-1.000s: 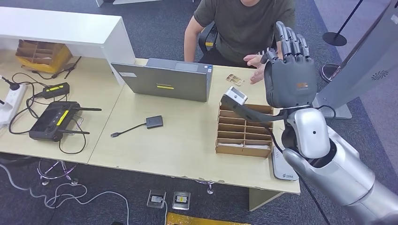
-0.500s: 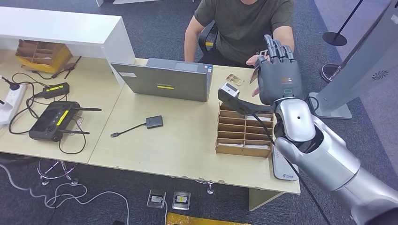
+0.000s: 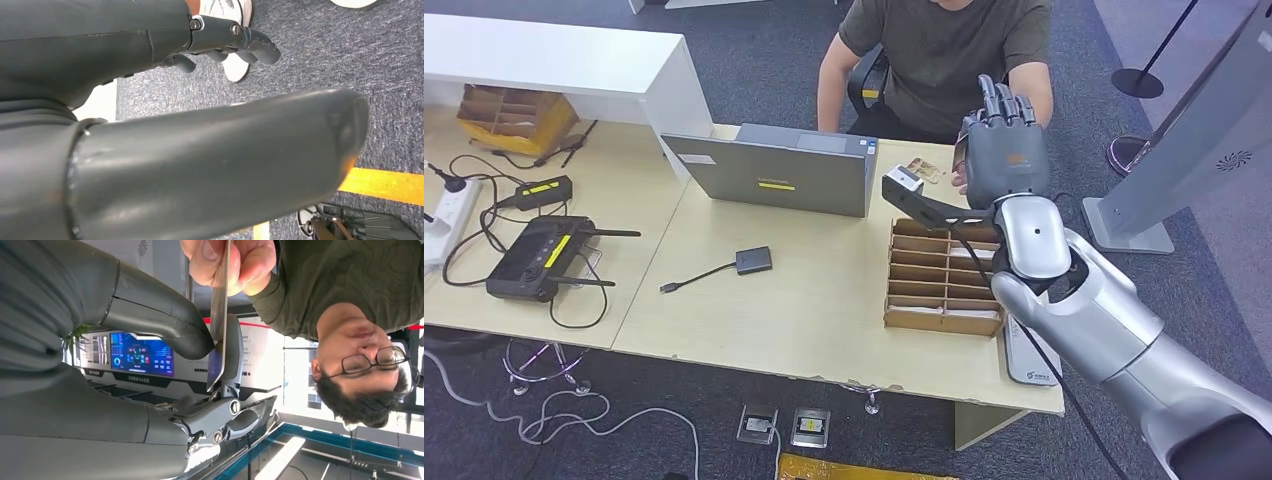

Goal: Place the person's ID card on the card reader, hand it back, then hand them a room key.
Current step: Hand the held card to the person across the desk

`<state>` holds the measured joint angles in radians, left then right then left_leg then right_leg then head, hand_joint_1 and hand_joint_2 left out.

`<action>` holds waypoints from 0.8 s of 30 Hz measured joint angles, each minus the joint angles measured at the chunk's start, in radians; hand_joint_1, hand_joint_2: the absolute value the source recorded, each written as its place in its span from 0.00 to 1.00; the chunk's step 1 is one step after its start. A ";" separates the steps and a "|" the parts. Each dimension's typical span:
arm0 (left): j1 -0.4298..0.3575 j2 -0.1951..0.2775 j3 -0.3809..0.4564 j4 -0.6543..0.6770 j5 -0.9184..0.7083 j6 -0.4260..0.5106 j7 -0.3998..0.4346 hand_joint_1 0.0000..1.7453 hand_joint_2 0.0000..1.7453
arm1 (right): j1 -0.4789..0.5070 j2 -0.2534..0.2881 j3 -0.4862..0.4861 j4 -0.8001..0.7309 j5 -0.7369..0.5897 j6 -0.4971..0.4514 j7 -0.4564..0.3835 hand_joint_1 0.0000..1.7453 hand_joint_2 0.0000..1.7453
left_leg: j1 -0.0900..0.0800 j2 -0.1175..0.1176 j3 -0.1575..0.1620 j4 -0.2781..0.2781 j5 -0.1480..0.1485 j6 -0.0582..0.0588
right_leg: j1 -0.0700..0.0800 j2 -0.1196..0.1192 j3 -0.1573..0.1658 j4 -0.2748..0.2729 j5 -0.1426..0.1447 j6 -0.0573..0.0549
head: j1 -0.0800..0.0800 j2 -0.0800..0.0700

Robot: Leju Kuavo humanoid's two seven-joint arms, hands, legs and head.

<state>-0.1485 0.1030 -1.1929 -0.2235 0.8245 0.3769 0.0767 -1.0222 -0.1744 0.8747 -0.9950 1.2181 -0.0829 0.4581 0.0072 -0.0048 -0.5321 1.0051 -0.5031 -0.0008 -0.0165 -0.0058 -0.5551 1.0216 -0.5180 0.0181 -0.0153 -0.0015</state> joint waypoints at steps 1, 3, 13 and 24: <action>0.000 0.000 0.000 0.000 0.000 0.000 0.000 0.00 0.00 | 0.000 0.002 0.000 0.004 0.000 0.000 0.000 1.00 1.00 | 0.000 0.000 0.000 0.000 0.000 0.000 | 0.000 0.000 0.000 0.000 0.000 0.000 | 0.000 0.000; 0.001 0.000 0.000 0.000 0.003 0.000 0.000 0.00 0.00 | 0.000 0.006 0.002 0.014 0.000 -0.003 -0.001 1.00 1.00 | 0.000 0.000 0.000 0.000 0.000 0.000 | 0.000 0.000 0.000 0.000 0.000 0.000 | 0.000 0.000; 0.019 0.000 0.000 0.000 0.026 0.001 -0.010 0.00 0.00 | 0.005 0.019 0.016 0.073 -0.012 -0.033 0.006 0.00 0.50 | 0.000 0.000 0.000 0.000 0.000 0.000 | 0.000 0.000 0.000 0.000 0.000 0.000 | 0.000 0.000; 0.028 0.000 0.000 0.000 0.021 -0.001 -0.013 0.00 0.00 | 0.056 -0.007 0.014 0.072 0.008 -0.055 -0.009 0.00 0.00 | 0.000 0.000 0.001 0.000 0.000 0.000 | 0.000 0.000 0.000 0.000 0.000 0.000 | 0.000 0.000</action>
<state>-0.1207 0.1026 -1.1933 -0.2232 0.8453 0.3763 0.0632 -0.9666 -0.1817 0.8889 -0.9227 1.2257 -0.1378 0.4486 0.0072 -0.0044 -0.5315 1.0053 -0.5031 -0.0008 -0.0164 -0.0053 -0.5555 1.0215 -0.5180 0.0180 -0.0155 -0.0015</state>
